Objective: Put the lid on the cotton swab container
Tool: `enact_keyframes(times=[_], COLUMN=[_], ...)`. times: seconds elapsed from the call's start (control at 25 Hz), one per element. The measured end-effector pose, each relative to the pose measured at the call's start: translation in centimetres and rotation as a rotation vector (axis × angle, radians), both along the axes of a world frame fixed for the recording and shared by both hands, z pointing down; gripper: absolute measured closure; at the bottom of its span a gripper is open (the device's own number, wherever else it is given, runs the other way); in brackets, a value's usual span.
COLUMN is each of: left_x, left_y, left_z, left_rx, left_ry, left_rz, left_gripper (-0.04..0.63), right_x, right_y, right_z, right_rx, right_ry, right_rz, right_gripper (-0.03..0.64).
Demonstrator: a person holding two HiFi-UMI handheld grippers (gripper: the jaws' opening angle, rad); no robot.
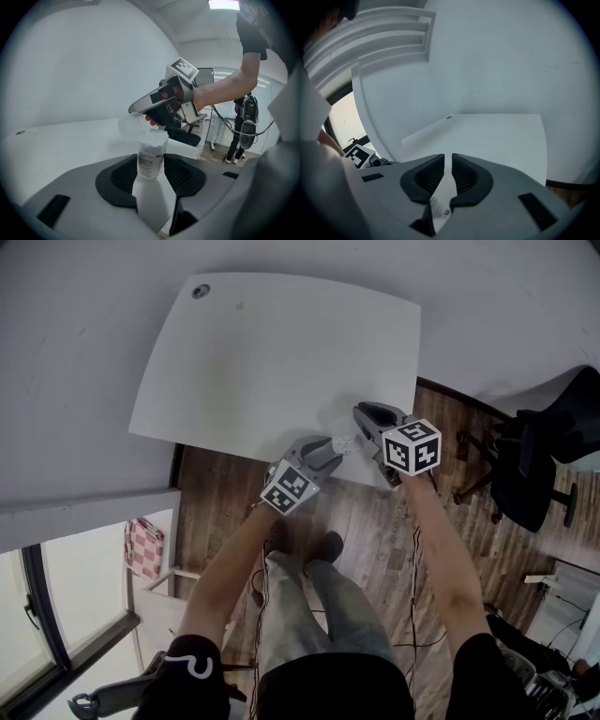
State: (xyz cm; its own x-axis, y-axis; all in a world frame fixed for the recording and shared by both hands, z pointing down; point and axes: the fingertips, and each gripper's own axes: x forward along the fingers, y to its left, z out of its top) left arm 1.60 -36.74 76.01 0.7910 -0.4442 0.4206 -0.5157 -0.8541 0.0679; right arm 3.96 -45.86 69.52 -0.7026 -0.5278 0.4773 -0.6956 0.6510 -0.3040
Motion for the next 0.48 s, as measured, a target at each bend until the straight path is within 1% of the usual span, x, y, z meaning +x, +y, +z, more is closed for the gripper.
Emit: enact_keyframes(times=[0.48], left_x=[-0.2], left_y=[0.1], left_z=[0.0], left_rx=[-0.004], left_ry=[0.001], left_rz=[-0.002], left_gripper=[0.400], right_x=[0.2], right_y=[2.2], right_z=[-1.1], right_rx=[-0.009], right_ry=[-0.031], right_rz=[-0.032], right_gripper=[0.552])
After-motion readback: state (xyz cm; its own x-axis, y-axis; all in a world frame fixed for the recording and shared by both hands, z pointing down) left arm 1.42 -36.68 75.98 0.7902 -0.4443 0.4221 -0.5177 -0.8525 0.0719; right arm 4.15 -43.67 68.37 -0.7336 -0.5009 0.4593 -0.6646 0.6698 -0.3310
